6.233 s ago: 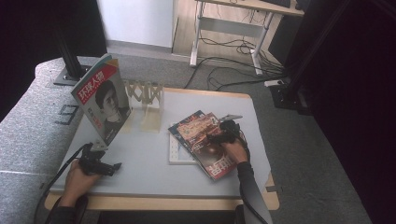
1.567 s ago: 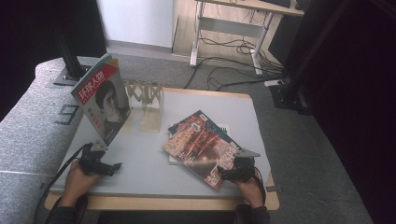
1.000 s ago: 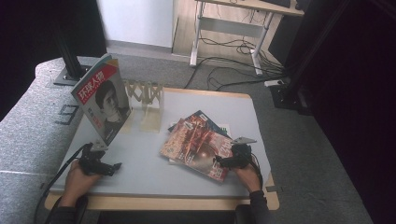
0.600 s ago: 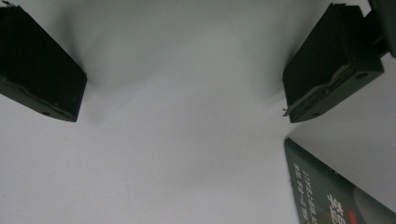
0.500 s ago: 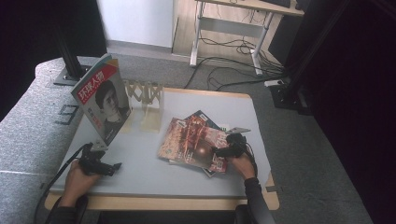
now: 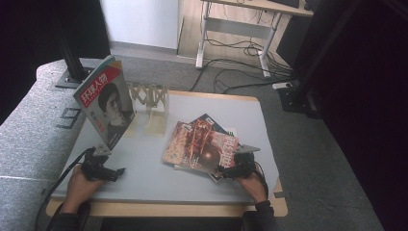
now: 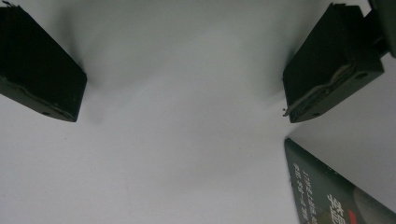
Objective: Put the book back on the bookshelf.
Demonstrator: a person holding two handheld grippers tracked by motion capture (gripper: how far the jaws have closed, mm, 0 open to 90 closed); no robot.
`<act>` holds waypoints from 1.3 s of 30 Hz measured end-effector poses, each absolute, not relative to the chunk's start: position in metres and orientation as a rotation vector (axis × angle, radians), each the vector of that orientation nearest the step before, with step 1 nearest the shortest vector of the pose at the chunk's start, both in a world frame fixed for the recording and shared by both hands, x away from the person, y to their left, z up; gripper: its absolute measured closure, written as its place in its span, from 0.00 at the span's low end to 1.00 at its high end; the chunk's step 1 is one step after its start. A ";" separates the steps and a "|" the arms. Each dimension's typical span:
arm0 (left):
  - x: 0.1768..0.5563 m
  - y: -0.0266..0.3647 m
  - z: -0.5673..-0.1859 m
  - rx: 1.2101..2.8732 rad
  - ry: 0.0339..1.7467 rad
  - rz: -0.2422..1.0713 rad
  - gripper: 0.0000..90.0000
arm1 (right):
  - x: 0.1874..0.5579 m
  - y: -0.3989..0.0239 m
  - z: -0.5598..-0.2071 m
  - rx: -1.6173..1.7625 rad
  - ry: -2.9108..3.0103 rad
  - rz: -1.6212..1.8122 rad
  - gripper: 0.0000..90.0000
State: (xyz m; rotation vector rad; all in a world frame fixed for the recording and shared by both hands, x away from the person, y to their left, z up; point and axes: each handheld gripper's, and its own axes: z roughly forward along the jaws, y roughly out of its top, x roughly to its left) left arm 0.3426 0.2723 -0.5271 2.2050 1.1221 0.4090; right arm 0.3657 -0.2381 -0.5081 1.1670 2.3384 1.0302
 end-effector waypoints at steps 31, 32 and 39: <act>0.343 0.272 -0.527 2.205 1.122 0.410 0.00 | 0.358 -0.259 -0.512 1.193 2.327 0.996 0.00; 0.343 0.272 -0.527 2.205 1.122 0.410 0.00 | 0.360 -0.261 -0.512 1.202 2.323 0.998 0.00; 0.343 0.272 -0.527 2.205 1.122 0.409 0.00 | 0.376 -0.278 -0.511 1.253 2.300 0.998 0.00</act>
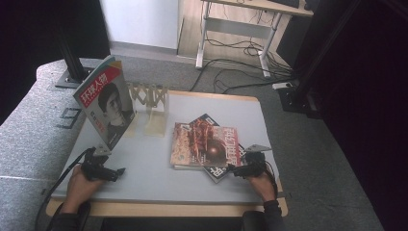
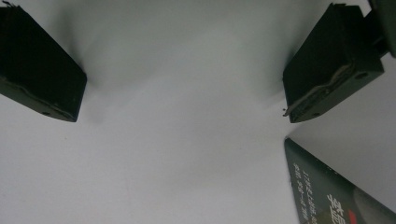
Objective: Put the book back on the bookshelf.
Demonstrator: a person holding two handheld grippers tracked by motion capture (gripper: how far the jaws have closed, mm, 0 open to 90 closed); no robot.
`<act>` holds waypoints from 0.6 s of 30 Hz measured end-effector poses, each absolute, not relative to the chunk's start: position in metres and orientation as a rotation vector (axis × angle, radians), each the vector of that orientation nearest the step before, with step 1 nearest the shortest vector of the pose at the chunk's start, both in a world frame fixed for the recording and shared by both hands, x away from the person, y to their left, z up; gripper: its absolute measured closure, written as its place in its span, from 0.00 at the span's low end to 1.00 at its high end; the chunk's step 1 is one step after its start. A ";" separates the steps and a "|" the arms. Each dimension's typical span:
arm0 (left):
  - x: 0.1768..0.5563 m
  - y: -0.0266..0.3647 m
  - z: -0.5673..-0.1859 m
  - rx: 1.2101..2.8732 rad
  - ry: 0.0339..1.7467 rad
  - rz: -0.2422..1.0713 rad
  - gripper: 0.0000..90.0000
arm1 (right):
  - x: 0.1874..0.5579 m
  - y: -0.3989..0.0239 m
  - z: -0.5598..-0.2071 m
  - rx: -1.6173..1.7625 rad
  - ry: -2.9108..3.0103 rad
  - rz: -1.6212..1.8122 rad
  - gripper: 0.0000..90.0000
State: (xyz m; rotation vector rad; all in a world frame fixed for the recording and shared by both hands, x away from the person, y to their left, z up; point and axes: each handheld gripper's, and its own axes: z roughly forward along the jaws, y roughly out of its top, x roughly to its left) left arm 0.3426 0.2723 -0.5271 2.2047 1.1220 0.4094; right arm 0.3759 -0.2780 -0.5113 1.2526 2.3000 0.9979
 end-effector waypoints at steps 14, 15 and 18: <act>0.343 0.272 -0.527 2.205 1.122 0.409 0.00 | 0.397 -0.239 -0.486 1.141 2.317 1.071 0.00; 0.343 0.272 -0.527 2.205 1.122 0.409 0.00 | 0.402 -0.233 -0.486 1.131 2.330 1.074 0.00; 0.343 0.272 -0.527 2.205 1.122 0.409 0.00 | 0.415 -0.216 -0.489 1.120 2.359 1.063 0.00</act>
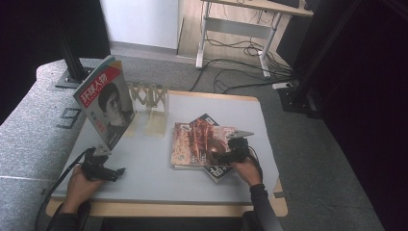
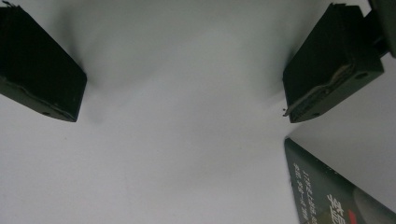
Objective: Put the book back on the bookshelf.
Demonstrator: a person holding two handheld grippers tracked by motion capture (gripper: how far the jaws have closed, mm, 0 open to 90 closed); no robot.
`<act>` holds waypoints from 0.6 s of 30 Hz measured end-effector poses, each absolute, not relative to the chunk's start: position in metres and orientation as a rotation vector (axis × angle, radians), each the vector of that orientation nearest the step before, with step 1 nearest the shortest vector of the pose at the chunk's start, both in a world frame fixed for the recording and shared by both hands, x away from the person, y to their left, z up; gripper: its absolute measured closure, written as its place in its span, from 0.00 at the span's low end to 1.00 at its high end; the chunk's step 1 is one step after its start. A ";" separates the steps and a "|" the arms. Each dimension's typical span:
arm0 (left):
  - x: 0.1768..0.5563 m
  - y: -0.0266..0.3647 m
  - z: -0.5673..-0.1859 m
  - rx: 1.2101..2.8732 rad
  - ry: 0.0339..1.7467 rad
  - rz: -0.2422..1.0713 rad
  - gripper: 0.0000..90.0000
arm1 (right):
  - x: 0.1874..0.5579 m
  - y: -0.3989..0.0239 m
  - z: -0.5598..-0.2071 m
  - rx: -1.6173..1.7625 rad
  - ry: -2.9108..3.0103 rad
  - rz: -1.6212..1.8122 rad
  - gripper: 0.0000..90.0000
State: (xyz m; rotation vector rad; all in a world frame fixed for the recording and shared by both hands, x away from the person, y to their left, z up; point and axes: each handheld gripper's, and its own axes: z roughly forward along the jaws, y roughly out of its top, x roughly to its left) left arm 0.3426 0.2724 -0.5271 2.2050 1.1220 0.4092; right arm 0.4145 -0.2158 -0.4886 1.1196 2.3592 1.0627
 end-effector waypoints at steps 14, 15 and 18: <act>0.343 0.272 -0.527 2.205 1.121 0.410 0.00 | 0.457 -0.149 -0.498 1.025 2.439 1.048 0.00; 0.343 0.272 -0.527 2.205 1.121 0.410 0.00 | 0.459 -0.146 -0.498 1.023 2.440 1.047 0.00; 0.343 0.272 -0.527 2.205 1.121 0.410 0.00 | 0.467 -0.134 -0.500 1.012 2.448 1.045 0.00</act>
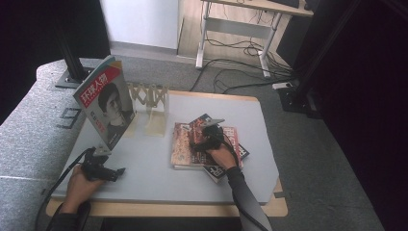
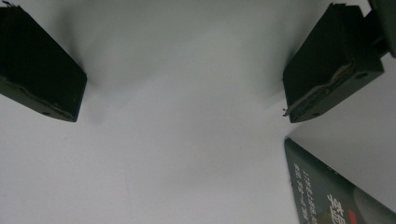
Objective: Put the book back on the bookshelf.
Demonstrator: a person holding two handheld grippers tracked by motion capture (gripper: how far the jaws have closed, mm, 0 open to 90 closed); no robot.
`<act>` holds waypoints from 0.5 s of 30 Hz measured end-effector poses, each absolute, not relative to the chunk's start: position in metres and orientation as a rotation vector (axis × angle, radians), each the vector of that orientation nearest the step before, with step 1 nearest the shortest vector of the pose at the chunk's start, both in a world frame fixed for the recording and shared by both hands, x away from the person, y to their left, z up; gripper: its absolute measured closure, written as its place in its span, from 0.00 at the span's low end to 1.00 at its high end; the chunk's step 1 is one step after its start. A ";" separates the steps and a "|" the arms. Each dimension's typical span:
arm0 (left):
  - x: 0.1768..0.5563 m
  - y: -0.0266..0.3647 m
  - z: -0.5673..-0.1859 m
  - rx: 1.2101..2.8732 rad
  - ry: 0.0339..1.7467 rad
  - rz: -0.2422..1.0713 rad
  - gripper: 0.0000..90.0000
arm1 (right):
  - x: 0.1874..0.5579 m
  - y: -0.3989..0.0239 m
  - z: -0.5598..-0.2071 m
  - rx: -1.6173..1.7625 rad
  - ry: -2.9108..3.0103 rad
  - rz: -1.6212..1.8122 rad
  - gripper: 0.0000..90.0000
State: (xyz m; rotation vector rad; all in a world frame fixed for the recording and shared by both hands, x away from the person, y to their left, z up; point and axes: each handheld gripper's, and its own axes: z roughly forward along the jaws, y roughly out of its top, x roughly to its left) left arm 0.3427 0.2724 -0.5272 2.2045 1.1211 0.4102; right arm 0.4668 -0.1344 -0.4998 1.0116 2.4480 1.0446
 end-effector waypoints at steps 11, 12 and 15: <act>0.343 0.272 -0.527 2.204 1.121 0.410 0.00 | 0.489 -0.107 -0.502 0.994 2.462 1.038 0.00; 0.343 0.272 -0.527 2.204 1.121 0.410 0.00 | 0.491 -0.105 -0.502 0.994 2.464 1.038 0.00; 0.343 0.272 -0.527 2.204 1.121 0.410 0.00 | 0.496 -0.099 -0.502 0.993 2.464 1.041 0.00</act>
